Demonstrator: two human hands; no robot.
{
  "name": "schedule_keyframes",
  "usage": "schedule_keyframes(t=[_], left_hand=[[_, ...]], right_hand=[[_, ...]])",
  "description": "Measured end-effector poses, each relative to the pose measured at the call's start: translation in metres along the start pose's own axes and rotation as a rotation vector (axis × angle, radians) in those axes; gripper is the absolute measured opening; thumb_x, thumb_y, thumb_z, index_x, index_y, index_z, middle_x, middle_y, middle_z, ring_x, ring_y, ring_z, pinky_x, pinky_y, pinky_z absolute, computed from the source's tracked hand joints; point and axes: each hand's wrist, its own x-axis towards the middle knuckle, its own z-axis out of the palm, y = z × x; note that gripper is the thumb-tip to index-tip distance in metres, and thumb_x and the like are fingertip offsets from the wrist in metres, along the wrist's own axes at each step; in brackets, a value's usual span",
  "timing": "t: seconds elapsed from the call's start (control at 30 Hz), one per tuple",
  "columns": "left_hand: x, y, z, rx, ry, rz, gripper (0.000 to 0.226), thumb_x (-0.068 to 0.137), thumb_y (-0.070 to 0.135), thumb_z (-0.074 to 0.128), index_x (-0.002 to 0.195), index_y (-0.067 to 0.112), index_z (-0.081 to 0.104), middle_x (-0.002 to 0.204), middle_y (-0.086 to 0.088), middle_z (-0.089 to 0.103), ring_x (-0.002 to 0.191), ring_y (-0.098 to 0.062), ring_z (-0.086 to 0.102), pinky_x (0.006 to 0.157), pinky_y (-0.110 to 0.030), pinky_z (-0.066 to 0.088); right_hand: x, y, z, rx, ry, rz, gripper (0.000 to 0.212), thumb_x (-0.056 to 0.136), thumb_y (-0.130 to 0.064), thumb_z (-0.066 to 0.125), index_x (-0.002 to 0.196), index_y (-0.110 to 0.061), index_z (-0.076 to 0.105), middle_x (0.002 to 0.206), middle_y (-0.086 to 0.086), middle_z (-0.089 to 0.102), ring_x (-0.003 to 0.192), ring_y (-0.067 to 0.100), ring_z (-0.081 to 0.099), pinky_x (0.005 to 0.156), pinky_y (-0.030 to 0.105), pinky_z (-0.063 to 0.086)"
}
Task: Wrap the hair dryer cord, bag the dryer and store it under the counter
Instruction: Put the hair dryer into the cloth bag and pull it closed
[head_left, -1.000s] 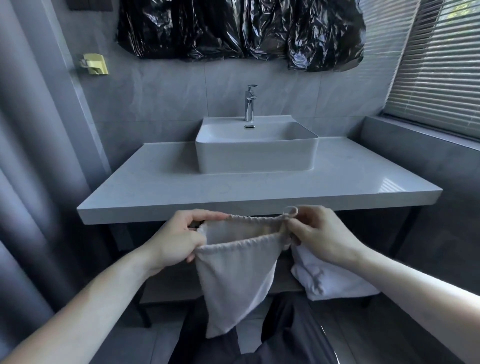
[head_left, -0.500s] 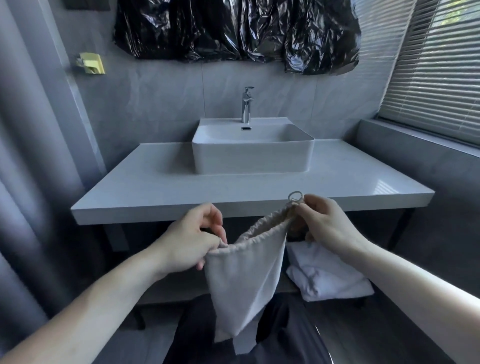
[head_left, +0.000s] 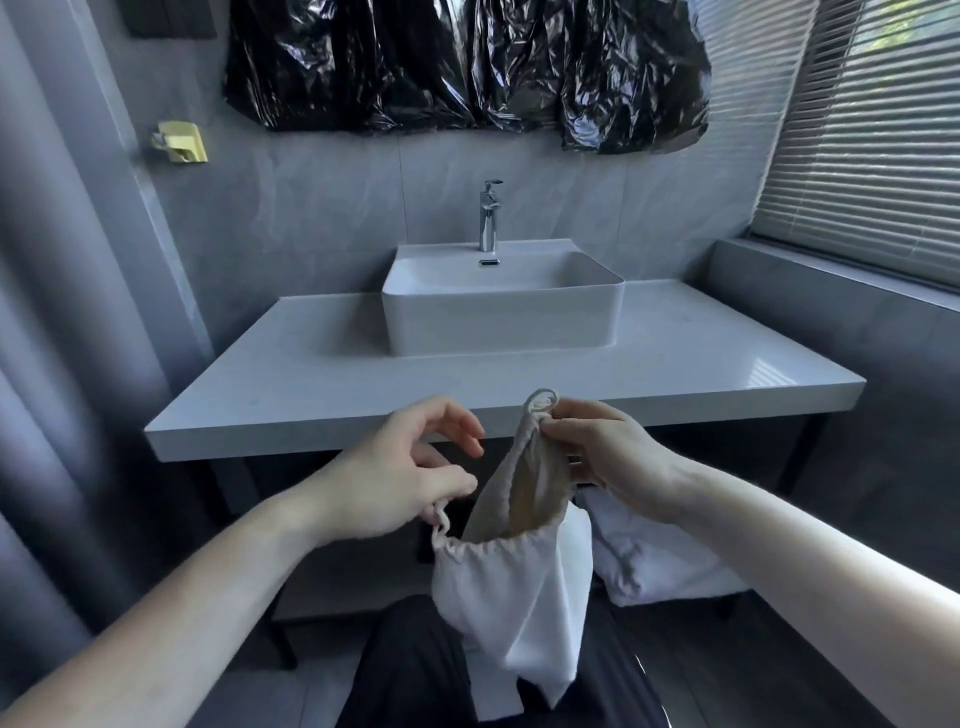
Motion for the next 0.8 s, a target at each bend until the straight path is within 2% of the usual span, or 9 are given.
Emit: schedule_keyframes(t=[0.13, 0.2, 0.27, 0.33, 0.4, 0.47, 0.57, 0.67, 0.8], left_hand=[[0.007, 0.011, 0.002, 0.136, -0.098, -0.015, 0.034, 0.093, 0.017, 0.08, 0.12, 0.033, 0.066, 0.11, 0.013, 0.076, 0.063, -0.018, 0.071, 0.052, -0.032, 0.056], [0.014, 0.015, 0.0, 0.213, -0.027, 0.029, 0.037, 0.088, 0.031, 0.084, 0.118, 0.039, 0.065, 0.108, 0.011, 0.075, 0.057, -0.01, 0.064, 0.053, -0.023, 0.049], [0.022, 0.017, 0.0, 0.365, 0.043, 0.073, 0.04, 0.08, 0.047, 0.088, 0.112, 0.047, 0.065, 0.104, 0.019, 0.072, 0.057, -0.003, 0.062, 0.06, -0.019, 0.047], [0.031, 0.018, 0.002, 0.426, 0.023, 0.078, 0.029, 0.079, 0.047, 0.087, 0.104, 0.043, 0.071, 0.092, 0.024, 0.075, 0.065, -0.001, 0.067, 0.065, -0.021, 0.051], [0.038, 0.017, 0.003, 0.388, -0.005, 0.094, 0.018, 0.085, 0.037, 0.083, 0.099, 0.028, 0.078, 0.09, 0.01, 0.079, 0.074, -0.009, 0.07, 0.075, -0.035, 0.058], [0.043, 0.014, 0.002, 0.345, 0.039, 0.111, 0.008, 0.086, 0.027, 0.079, 0.091, 0.021, 0.079, 0.082, 0.0, 0.078, 0.069, -0.01, 0.066, 0.075, -0.04, 0.057], [0.047, 0.008, 0.003, 0.274, 0.146, 0.082, 0.011, 0.083, 0.024, 0.077, 0.078, 0.018, 0.07, 0.065, 0.008, 0.062, 0.063, -0.011, 0.055, 0.068, -0.035, 0.048], [0.043, 0.005, 0.01, 0.141, 0.195, 0.046, 0.016, 0.082, 0.021, 0.071, 0.072, 0.015, 0.06, 0.067, 0.006, 0.056, 0.067, -0.016, 0.051, 0.068, -0.033, 0.045], [0.038, 0.006, 0.012, -0.105, 0.265, -0.062, 0.015, 0.094, -0.006, 0.06, 0.082, 0.003, 0.062, 0.066, -0.012, 0.062, 0.05, -0.022, 0.062, 0.048, -0.028, 0.054]], right_hand=[[0.001, 0.001, -0.001, -0.016, -0.061, -0.061, 0.017, 0.113, -0.009, 0.047, 0.112, -0.007, 0.064, 0.094, 0.011, 0.067, 0.076, 0.014, 0.066, 0.069, 0.021, 0.054], [0.0, 0.0, -0.002, -0.015, -0.085, -0.082, 0.019, 0.113, -0.008, 0.048, 0.114, -0.006, 0.066, 0.09, 0.004, 0.07, 0.078, 0.012, 0.069, 0.074, 0.024, 0.055], [0.001, -0.004, -0.002, -0.013, -0.112, -0.092, 0.022, 0.114, -0.007, 0.048, 0.118, -0.001, 0.068, 0.09, 0.003, 0.071, 0.076, 0.01, 0.07, 0.068, 0.02, 0.056], [0.003, -0.009, 0.002, -0.037, -0.138, -0.115, 0.022, 0.114, -0.006, 0.048, 0.119, 0.006, 0.066, 0.092, 0.007, 0.07, 0.074, 0.013, 0.069, 0.062, 0.017, 0.054], [0.007, -0.011, 0.004, -0.081, -0.132, -0.159, 0.025, 0.114, -0.007, 0.049, 0.119, 0.015, 0.06, 0.097, 0.015, 0.064, 0.081, 0.021, 0.064, 0.065, 0.02, 0.053], [0.01, -0.008, 0.003, -0.112, -0.088, -0.196, 0.029, 0.114, -0.011, 0.052, 0.116, 0.017, 0.057, 0.098, 0.014, 0.062, 0.086, 0.025, 0.059, 0.071, 0.027, 0.049], [0.006, -0.008, 0.001, -0.157, -0.01, -0.224, 0.028, 0.111, -0.02, 0.059, 0.104, 0.007, 0.061, 0.089, 0.007, 0.065, 0.083, 0.02, 0.058, 0.072, 0.031, 0.044], [-0.009, -0.007, -0.003, -0.255, 0.039, -0.262, 0.015, 0.106, -0.029, 0.068, 0.107, -0.014, 0.068, 0.095, -0.004, 0.07, 0.083, 0.011, 0.064, 0.075, 0.024, 0.051], [-0.042, -0.002, -0.011, -0.578, -0.034, -0.175, 0.054, 0.083, -0.062, 0.083, 0.128, -0.039, 0.063, 0.122, -0.018, 0.072, 0.109, -0.001, 0.07, 0.095, 0.024, 0.059]])
